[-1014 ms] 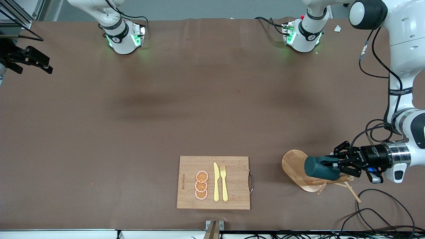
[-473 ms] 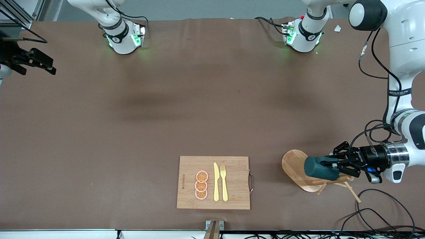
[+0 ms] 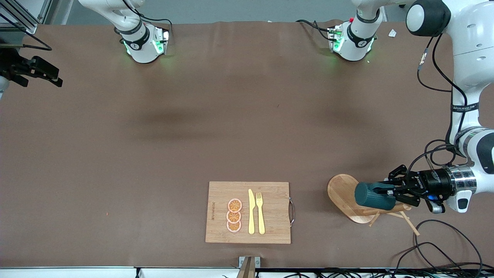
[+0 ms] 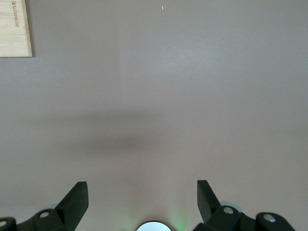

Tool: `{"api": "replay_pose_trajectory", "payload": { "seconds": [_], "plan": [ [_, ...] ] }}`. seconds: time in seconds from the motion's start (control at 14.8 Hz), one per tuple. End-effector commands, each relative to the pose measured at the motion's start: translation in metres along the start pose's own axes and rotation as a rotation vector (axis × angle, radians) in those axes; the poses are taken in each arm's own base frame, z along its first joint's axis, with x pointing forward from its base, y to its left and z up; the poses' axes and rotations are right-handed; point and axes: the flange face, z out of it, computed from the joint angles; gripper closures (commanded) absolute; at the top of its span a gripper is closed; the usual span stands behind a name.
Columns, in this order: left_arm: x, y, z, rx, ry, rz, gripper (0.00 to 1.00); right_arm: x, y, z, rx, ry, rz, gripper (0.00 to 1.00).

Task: Pass cup and hang on rack
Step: 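Hook the mug handle onto a rack peg with the left gripper, then open the left gripper and release the mug on the peg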

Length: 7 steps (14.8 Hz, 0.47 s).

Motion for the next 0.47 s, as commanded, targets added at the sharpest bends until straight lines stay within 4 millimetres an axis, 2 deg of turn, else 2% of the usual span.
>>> {"api": "replay_pose_trajectory", "payload": {
  "seconds": [0.0, 0.07, 0.14, 0.41],
  "plan": [
    [0.002, 0.000, -0.001, -0.012, -0.031, 0.013, 0.39, -0.003, 0.007, -0.001, -0.002, 0.005, 0.012, 0.00],
    [-0.002, 0.002, -0.001, -0.012, -0.030, 0.022, 0.06, -0.003, 0.006, -0.001, -0.002, 0.009, 0.005, 0.00],
    [-0.006, 0.005, -0.002, -0.012, -0.027, 0.036, 0.00, -0.001, 0.005, -0.002, -0.002, 0.016, 0.002, 0.00],
    [-0.035, 0.012, -0.007, 0.008, -0.045, 0.076, 0.00, 0.001, 0.004, -0.002, -0.001, 0.033, -0.006, 0.00]
  ]
}}
